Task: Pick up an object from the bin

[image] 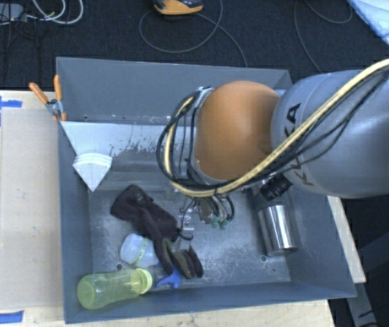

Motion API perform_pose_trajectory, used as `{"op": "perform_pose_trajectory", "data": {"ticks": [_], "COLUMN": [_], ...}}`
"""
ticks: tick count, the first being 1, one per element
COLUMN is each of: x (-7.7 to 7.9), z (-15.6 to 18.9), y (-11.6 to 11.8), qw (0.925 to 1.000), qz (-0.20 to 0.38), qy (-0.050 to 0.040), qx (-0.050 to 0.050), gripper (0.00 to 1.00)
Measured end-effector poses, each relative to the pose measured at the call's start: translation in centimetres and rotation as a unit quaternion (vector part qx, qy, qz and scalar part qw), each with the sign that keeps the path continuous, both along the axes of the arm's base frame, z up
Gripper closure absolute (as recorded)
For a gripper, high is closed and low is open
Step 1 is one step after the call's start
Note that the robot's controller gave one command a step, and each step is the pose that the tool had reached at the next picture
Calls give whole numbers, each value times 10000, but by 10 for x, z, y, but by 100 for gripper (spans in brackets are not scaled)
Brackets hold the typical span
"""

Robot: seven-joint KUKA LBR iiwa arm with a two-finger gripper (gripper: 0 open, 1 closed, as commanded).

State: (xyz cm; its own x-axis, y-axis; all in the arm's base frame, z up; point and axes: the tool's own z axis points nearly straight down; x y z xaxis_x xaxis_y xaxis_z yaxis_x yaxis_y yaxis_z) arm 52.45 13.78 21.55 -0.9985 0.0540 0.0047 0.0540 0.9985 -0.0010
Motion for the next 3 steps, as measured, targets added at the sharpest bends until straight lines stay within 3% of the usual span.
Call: {"op": "perform_pose_trajectory", "data": {"ticks": [1,2,3], "x": [-42,-31,-42], "z": [-29,-43,-79], "y": [33,18,17], "qw": [10000,9962,9843], "qz": [-8,868,1767], "qy": [31,15,16], "qx": [0,5,11], "gripper": [0,0,0]}}
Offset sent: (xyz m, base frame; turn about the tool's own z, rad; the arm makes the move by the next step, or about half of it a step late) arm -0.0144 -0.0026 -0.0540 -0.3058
